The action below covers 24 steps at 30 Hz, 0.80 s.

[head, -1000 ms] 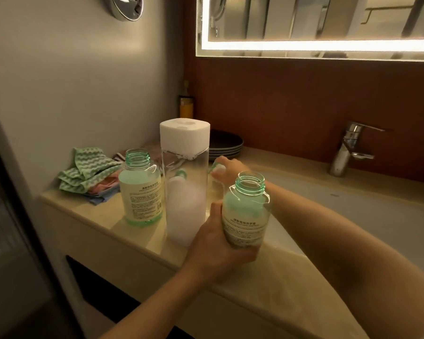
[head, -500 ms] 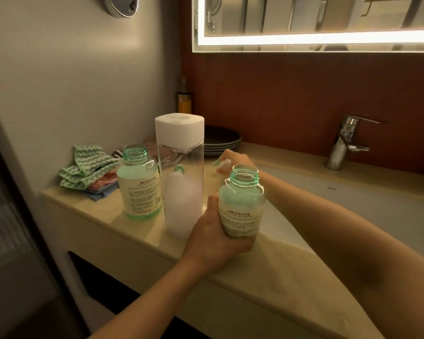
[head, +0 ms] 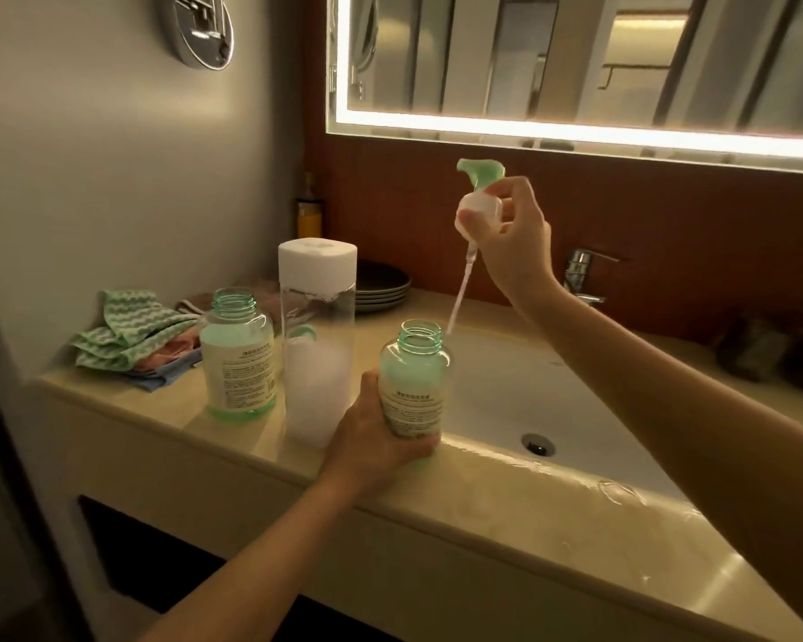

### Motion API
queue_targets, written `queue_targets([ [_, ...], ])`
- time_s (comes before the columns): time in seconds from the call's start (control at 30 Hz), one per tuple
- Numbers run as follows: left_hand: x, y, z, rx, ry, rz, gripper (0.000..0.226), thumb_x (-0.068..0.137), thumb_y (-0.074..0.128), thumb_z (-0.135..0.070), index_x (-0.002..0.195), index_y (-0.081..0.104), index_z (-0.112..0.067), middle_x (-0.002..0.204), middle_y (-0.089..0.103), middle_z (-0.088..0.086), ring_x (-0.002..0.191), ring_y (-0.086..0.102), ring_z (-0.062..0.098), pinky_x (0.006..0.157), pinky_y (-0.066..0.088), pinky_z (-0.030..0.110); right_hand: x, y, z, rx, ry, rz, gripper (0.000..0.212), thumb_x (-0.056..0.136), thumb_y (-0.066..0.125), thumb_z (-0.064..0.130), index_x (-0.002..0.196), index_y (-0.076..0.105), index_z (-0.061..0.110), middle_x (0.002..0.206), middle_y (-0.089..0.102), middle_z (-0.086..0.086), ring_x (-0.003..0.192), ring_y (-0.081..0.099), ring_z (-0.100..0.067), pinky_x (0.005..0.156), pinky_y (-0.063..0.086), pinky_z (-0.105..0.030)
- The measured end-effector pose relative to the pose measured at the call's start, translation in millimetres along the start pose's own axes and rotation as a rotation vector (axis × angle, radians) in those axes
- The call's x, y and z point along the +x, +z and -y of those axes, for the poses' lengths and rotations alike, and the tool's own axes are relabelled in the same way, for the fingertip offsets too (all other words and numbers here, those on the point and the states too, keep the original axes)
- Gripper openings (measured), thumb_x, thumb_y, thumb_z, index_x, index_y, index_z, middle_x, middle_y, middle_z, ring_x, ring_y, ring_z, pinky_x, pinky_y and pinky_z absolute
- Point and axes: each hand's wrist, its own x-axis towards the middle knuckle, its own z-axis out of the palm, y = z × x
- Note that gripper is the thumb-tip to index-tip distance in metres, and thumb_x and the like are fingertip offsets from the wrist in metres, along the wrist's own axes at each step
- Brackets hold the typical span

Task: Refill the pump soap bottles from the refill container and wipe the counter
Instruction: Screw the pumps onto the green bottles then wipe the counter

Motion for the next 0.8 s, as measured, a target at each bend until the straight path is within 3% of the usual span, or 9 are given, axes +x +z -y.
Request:
queue_targets([
  [0.1, -0.4, -0.6, -0.5, 0.004, 0.006, 0.006, 0.068, 0.061, 0.082, -0.036, 0.105, 0.033, -0.024, 0.104, 0.058, -0.007, 0.094, 0.059, 0.015, 0.08, 0.052, 0.038, -2.3, -3.5, 11.6, -0.006, -0.04, -0.081, 0.041, 0.084, 0.066, 0.026, 0.116, 0.047, 0.01, 0.109, 0.059, -0.003, 0.09, 0.06, -0.017, 0.073, 0.054, -0.022],
  [0.17, -0.5, -0.7, -0.7, -0.004, 0.006, 0.008, 0.068, 0.06, 0.083, -0.036, 0.105, 0.033, -0.024, 0.104, 0.059, -0.006, 0.095, 0.06, 0.016, 0.08, 0.052, 0.038, -6.3, -4.0, 14.9, 0.015, -0.041, -0.118, 0.041, 0.084, 0.066, 0.025, 0.116, 0.046, 0.01, 0.111, 0.06, -0.006, 0.092, 0.06, -0.02, 0.075, 0.054, -0.026],
  [0.37, -1.4, -1.4, -1.6, 0.003, 0.013, 0.008, 0.067, 0.061, 0.083, -0.035, 0.105, 0.032, -0.025, 0.105, 0.058, -0.007, 0.094, 0.059, 0.015, 0.079, 0.051, 0.033, -32.0, 3.2, 21.5, 0.082, -0.07, -0.138, 0.038, 0.085, 0.065, 0.021, 0.113, 0.044, 0.007, 0.111, 0.054, -0.006, 0.093, 0.059, -0.021, 0.066, 0.051, -0.014],
  [0.5, -1.6, -1.3, 0.1, 0.002, 0.032, 0.006, 0.068, 0.062, 0.082, -0.035, 0.106, 0.032, -0.026, 0.104, 0.058, -0.008, 0.095, 0.059, 0.016, 0.08, 0.051, 0.036, -64.2, 11.8, 18.3, 0.088, -0.105, 0.006, 0.038, 0.084, 0.065, 0.016, 0.113, 0.043, 0.006, 0.114, 0.052, -0.01, 0.094, 0.06, -0.022, 0.068, 0.057, -0.024],
  [0.67, -0.1, -1.1, 2.8, -0.003, 0.05, 0.001, 0.068, 0.062, 0.082, -0.037, 0.107, 0.032, -0.025, 0.104, 0.057, -0.008, 0.095, 0.058, 0.015, 0.082, 0.051, 0.037, -103.4, 16.8, 3.6, 0.011, -0.118, 0.21, 0.035, 0.082, 0.066, 0.018, 0.109, 0.044, 0.013, 0.114, 0.048, -0.002, 0.096, 0.057, -0.017, 0.074, 0.055, -0.024],
  [0.8, 0.5, -0.3, 4.9, -0.027, 0.065, 0.01, 0.067, 0.064, 0.081, -0.035, 0.108, 0.031, -0.026, 0.103, 0.055, -0.01, 0.095, 0.058, 0.013, 0.082, 0.053, 0.036, -120.1, 19.6, -2.6, 0.017, -0.061, 0.251, 0.036, 0.082, 0.067, 0.018, 0.105, 0.04, 0.023, 0.114, 0.048, 0.001, 0.099, 0.055, -0.016, 0.078, 0.051, -0.024],
])
